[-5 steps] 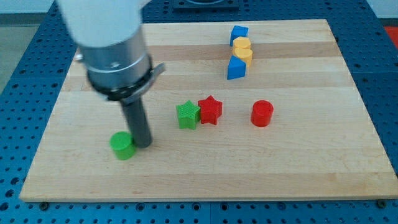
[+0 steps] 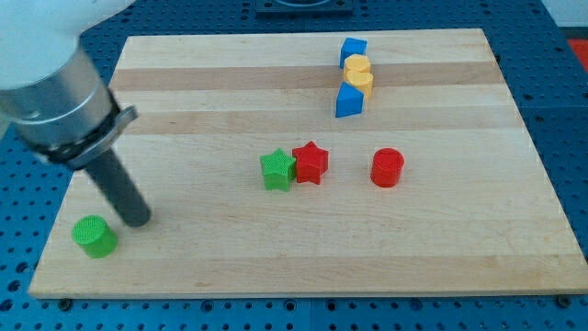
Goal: Place your arm in between the green star and red star
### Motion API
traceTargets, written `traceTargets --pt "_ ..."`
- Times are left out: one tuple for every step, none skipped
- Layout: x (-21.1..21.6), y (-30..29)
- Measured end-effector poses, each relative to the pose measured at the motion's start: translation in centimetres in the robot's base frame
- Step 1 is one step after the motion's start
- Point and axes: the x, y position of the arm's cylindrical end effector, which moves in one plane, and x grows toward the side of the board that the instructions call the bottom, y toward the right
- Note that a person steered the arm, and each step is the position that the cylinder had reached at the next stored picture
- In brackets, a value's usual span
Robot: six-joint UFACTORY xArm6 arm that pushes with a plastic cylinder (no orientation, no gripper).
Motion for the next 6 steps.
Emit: traceTargets --pt "-6.1 3.3" --pt "-11.0 9.0" --pt "-11.0 15.8" --pt "-8.0 17.8" --pt "-4.2 17.5" --pt "-3.9 16.3"
